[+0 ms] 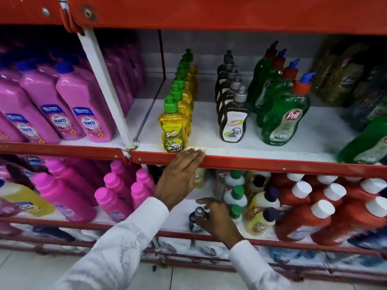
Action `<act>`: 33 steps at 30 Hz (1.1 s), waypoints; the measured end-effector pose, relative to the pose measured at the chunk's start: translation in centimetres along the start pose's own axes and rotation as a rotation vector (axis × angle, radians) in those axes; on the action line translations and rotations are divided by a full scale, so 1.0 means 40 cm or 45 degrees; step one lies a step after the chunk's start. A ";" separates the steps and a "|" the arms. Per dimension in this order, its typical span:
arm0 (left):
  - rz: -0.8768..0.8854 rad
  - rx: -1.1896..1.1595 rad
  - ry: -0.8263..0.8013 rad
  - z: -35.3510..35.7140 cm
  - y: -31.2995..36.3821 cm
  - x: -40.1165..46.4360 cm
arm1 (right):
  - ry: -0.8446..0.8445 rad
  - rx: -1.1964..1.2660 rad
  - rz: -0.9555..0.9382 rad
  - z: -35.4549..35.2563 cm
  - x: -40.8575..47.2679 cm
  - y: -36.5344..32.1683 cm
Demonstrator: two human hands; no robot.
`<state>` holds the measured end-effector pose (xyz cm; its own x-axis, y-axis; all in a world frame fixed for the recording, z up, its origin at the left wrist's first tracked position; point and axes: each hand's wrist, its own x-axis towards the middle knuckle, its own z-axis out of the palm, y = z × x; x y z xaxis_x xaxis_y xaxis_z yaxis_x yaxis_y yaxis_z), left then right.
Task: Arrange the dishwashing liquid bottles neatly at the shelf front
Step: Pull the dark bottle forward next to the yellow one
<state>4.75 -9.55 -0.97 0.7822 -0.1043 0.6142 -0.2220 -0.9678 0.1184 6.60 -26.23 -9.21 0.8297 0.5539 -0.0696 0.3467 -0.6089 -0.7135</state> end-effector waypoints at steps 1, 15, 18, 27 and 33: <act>-0.014 -0.015 -0.013 0.000 0.003 -0.001 | -0.019 -0.031 0.000 0.013 0.008 0.004; -0.071 -0.095 -0.047 -0.031 0.008 0.021 | 0.349 0.217 -0.021 -0.240 -0.080 -0.157; -0.046 -0.061 0.051 -0.024 0.010 0.026 | 0.512 0.339 -0.105 -0.380 -0.113 -0.246; -0.117 -0.056 0.173 0.005 0.044 0.011 | 0.796 0.179 -0.347 -0.603 -0.046 -0.364; -0.234 -0.087 -0.010 0.015 0.064 0.003 | 0.663 0.096 -0.262 -0.586 0.061 -0.321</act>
<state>4.63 -12.15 -1.06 0.8179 0.0703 0.5710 -0.1142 -0.9529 0.2809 14.40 -30.36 16.12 0.8615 0.2917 0.4156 0.5074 -0.4651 -0.7254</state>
